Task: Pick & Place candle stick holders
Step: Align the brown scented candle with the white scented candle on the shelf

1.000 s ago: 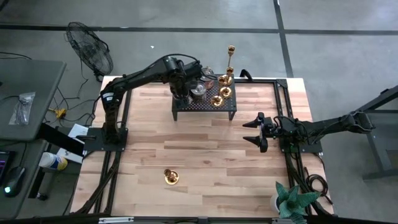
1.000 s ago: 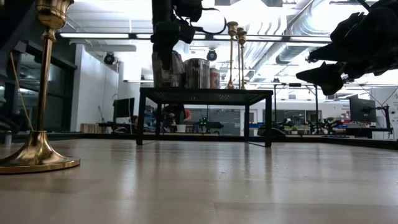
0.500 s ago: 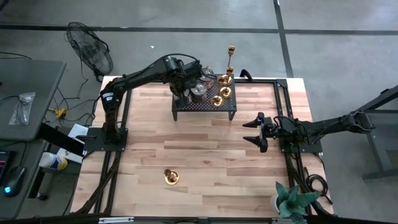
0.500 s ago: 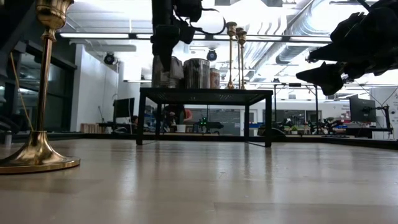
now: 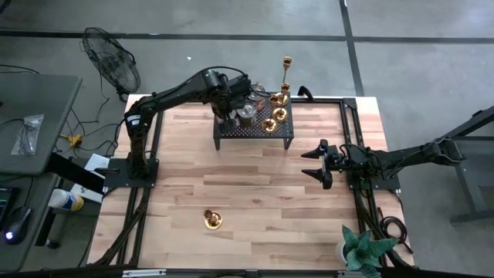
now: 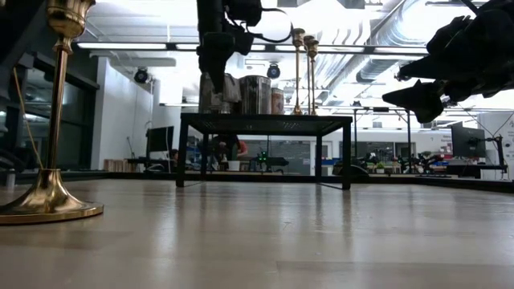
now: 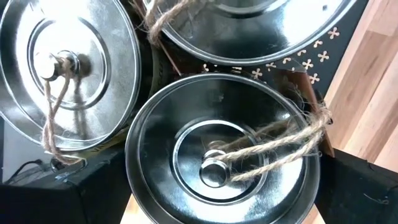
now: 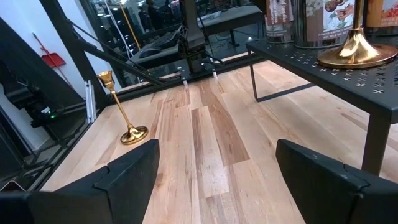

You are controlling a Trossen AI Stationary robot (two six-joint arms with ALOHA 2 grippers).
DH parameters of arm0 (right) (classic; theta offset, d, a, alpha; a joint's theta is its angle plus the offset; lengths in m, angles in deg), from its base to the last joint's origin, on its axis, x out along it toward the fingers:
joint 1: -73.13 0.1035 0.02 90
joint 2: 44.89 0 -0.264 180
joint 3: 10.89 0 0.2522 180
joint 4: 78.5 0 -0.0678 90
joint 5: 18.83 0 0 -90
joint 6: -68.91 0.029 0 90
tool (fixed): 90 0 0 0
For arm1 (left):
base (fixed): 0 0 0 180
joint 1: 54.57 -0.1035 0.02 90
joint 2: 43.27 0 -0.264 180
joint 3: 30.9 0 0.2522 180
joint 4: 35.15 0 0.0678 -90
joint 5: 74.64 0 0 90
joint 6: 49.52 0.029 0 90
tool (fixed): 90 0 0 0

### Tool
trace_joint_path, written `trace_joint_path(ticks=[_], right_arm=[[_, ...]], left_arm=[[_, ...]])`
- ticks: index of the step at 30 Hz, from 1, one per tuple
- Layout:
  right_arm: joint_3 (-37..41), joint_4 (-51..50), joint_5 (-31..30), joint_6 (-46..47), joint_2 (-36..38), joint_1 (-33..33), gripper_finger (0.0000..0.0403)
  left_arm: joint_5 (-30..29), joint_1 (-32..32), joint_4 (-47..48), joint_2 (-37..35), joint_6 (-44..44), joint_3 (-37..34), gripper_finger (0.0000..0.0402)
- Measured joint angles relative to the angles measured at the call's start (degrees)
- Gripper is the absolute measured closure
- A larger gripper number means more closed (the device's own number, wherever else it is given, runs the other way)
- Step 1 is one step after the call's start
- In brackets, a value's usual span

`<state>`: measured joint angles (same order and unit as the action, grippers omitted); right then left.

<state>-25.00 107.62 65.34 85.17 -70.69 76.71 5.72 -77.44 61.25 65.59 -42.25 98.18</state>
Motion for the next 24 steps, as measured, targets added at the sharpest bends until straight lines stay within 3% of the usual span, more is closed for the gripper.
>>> trace_joint_path(ticks=[11, 24], right_arm=[[-0.01, 0.01, 0.0, 0.02, 0.0, 0.01, 0.0087], [-0.01, 0.0, 0.0, 0.0, 0.0, -0.01, 0.0087]], left_arm=[[0.19, 0.0, -0.73, -0.55, 0.02, 0.2, 0.0002], [0.37, 0.0, 1.53, -1.42, -0.03, 5.13, 0.0002]])
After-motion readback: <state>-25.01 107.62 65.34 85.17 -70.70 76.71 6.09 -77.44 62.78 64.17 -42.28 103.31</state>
